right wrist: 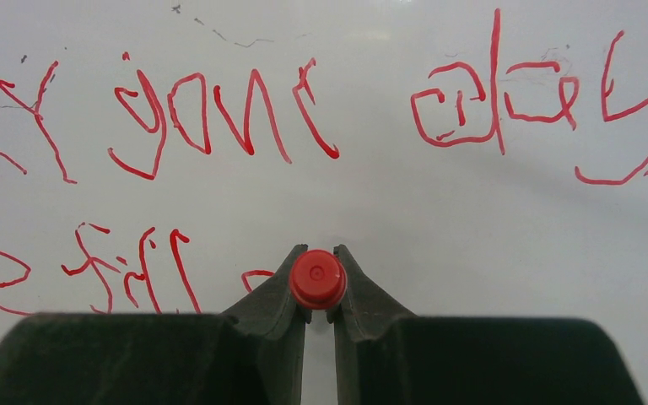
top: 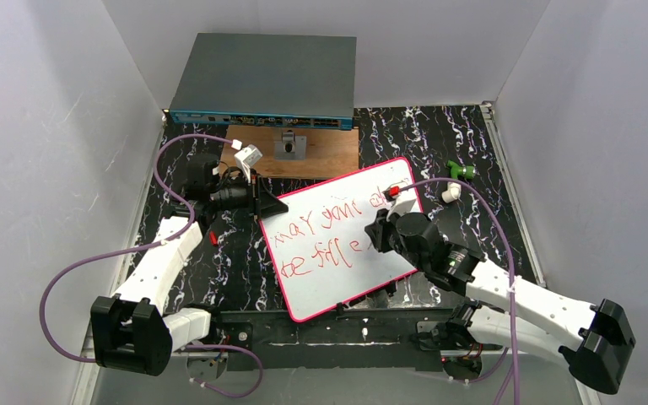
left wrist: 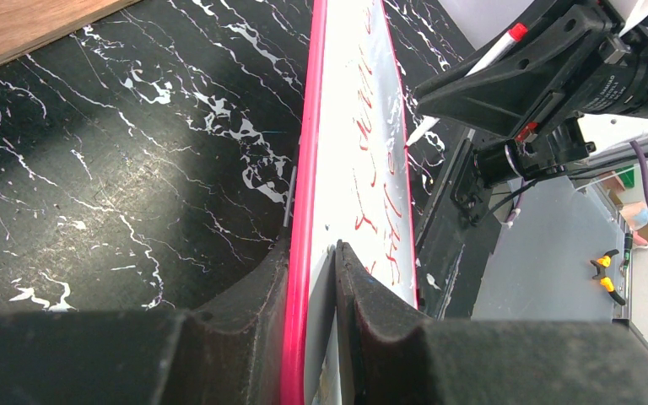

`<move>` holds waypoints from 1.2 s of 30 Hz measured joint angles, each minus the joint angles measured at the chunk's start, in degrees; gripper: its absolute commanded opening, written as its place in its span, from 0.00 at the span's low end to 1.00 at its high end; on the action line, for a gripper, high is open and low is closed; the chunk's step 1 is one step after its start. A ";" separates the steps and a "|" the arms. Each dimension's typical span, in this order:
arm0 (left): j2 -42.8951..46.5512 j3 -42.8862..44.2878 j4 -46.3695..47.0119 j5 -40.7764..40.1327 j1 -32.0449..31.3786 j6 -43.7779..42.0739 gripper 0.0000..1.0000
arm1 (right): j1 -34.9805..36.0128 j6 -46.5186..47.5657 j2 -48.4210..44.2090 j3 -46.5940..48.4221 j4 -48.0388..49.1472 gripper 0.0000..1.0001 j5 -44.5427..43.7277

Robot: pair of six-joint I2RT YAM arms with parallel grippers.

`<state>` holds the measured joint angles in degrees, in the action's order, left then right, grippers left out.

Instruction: Write a sentence on the whiteboard

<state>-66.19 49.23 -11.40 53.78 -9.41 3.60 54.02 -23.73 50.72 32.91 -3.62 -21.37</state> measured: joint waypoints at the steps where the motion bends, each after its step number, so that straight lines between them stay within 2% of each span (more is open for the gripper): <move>1: 0.00 0.00 0.00 0.00 0.00 0.00 0.00 | 0.00 0.11 -0.28 0.04 -0.07 0.01 -0.24; 19: 0.07 0.00 -0.09 -0.04 0.00 0.00 0.00 | -3.13 1.62 5.11 1.44 3.61 0.01 -0.50; 36: 0.07 0.00 -0.17 -0.02 0.00 0.00 0.00 | -3.80 -0.39 6.62 1.62 5.18 0.01 4.04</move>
<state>-66.13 49.23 -11.57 53.76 -9.41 3.60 50.22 -24.12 57.34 34.52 1.56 -17.32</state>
